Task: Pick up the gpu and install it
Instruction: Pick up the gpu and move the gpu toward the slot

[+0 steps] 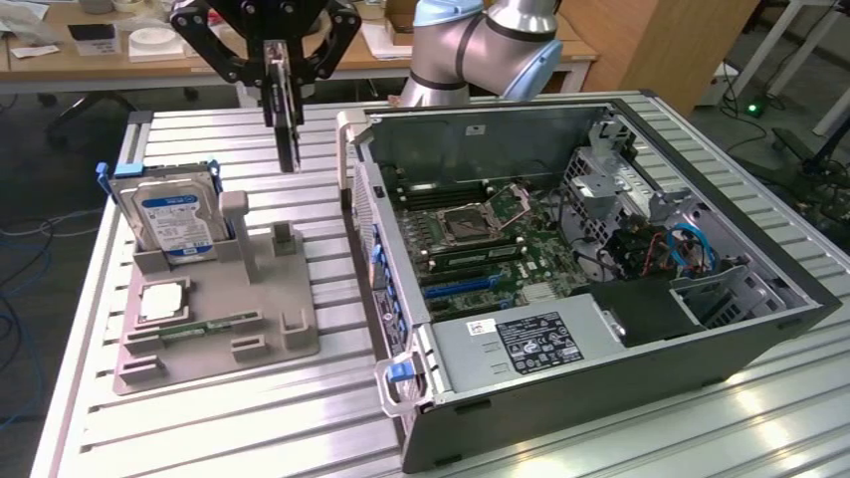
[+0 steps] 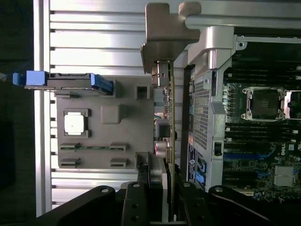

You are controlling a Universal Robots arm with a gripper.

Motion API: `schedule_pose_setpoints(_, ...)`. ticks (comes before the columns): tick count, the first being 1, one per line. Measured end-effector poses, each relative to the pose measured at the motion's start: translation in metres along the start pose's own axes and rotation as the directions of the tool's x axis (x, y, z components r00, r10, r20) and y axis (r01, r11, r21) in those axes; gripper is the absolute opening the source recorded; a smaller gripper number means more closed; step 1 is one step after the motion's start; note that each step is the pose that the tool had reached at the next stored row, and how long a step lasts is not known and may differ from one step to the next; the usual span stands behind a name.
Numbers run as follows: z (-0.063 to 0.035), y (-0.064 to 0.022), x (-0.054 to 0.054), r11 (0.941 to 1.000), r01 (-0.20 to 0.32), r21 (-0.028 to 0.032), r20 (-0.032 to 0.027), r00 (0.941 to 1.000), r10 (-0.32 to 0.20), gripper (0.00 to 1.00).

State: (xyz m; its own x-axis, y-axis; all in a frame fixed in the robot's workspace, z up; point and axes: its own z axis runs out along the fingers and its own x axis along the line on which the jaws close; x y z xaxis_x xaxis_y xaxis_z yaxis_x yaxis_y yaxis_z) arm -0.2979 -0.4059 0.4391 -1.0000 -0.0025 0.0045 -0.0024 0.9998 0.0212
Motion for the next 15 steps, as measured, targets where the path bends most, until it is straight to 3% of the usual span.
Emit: schedule_pose_setpoints(15, 0.0, 0.0, -0.011, 1.0, 0.0, 0.0, 0.0, 1.0, 0.0, 0.28)
